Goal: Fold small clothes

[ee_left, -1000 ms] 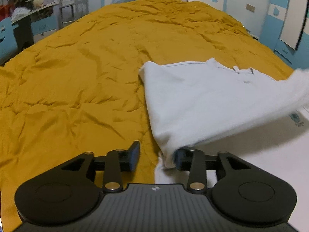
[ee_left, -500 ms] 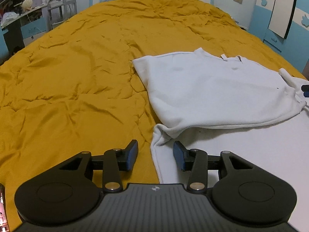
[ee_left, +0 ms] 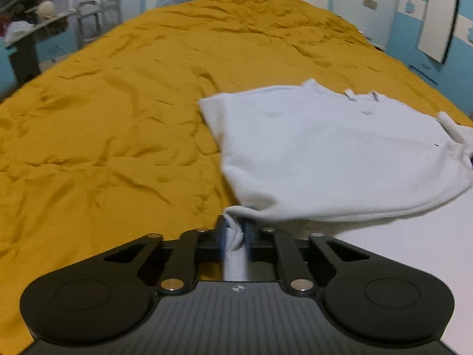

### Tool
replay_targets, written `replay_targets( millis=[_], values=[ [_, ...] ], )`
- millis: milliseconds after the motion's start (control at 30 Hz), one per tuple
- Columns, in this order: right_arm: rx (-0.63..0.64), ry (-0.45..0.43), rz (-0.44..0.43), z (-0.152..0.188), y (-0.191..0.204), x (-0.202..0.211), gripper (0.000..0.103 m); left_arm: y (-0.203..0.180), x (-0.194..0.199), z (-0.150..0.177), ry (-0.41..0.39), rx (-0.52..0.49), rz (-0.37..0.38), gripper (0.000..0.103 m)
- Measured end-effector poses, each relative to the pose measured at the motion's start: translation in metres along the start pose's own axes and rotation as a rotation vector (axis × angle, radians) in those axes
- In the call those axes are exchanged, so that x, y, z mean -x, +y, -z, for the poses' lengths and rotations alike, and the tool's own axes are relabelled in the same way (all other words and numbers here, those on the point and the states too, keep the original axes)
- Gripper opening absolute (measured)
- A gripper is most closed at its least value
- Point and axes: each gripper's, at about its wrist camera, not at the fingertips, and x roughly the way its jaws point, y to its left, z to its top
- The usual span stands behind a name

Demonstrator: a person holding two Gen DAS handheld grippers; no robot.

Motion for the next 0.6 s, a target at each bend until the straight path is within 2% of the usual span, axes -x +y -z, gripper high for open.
replay_targets(
  millis=[33,67,133,233,300,333,433,500,600],
  values=[
    [0.008,0.022,0.011,0.003,0.001,-0.003,0.025,0.001,0.0,0.0,0.003,0.011,0.002,0.01],
    [0.028,0.03,0.022,0.006,0.003,-0.005,0.002,0.002,-0.001,0.0,0.012,0.015,0.0,0.01],
    [0.083,0.008,0.033,0.009,0.009,-0.003,0.0,0.001,-0.003,0.0,0.029,0.002,-0.014,0.01],
    [0.062,-0.077,0.018,0.004,0.006,0.017,0.0,-0.003,-0.004,-0.002,0.049,-0.017,-0.035,0.01],
    [0.055,-0.109,0.041,0.001,0.001,0.028,0.0,-0.002,-0.005,-0.003,0.064,-0.01,-0.037,0.009],
    [0.061,-0.097,0.063,0.001,-0.002,0.027,0.0,-0.001,-0.006,-0.003,0.079,0.001,-0.034,0.01],
    [0.059,0.02,0.085,0.011,-0.015,0.012,0.0,0.003,-0.006,-0.007,0.124,0.027,-0.019,0.01],
    [0.047,0.03,0.071,0.015,-0.021,0.012,0.001,0.01,-0.002,-0.012,0.166,0.053,0.006,0.015],
    [0.025,-0.014,0.055,0.005,-0.022,0.021,0.022,0.019,0.012,-0.02,0.185,0.069,0.06,0.016]
  ],
)
